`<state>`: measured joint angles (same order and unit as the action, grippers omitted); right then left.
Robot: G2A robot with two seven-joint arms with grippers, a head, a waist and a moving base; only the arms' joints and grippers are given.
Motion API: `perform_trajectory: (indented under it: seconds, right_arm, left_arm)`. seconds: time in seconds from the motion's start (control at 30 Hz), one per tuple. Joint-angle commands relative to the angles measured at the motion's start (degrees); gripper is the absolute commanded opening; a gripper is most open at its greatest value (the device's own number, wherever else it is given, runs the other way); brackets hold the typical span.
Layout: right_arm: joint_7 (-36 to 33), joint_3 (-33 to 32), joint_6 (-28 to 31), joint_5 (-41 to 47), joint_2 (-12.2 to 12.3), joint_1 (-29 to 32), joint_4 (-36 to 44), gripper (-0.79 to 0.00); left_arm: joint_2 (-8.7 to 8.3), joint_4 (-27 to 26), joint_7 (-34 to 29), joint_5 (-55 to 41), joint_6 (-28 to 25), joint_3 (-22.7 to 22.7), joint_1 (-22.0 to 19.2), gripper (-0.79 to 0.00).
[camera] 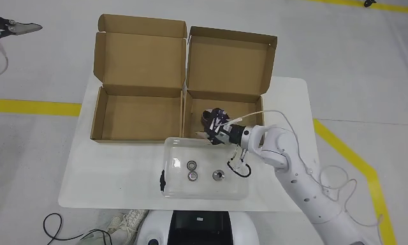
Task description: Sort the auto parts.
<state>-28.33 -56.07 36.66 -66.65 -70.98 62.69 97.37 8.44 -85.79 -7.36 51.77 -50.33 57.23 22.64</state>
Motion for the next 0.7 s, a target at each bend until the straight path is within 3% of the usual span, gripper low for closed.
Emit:
perform_trajectory:
  seconds: [0.0,0.43,0.53,0.67]
  right_arm:
    - [-0.2,-0.4,0.7,-0.3,0.3,0.9,1.8,-0.305]
    - [6.8,-6.2,5.8,-3.6,2.7,11.9,11.3,-0.268]
    - [8.7,-8.7,7.6,-4.7,3.5,15.1,12.9,-0.160]
    - [10.1,-11.4,10.3,-6.5,4.5,18.9,14.6,-0.120]
  left_arm:
    - [0.00,0.0,0.0,0.0,0.0,0.0,0.0,0.000]
    - [0.00,0.0,0.0,0.0,0.0,0.0,0.0,0.000]
    - [0.00,0.0,0.0,0.0,0.0,0.0,0.0,0.000]
    - [0.00,0.0,0.0,0.0,0.0,0.0,0.0,0.000]
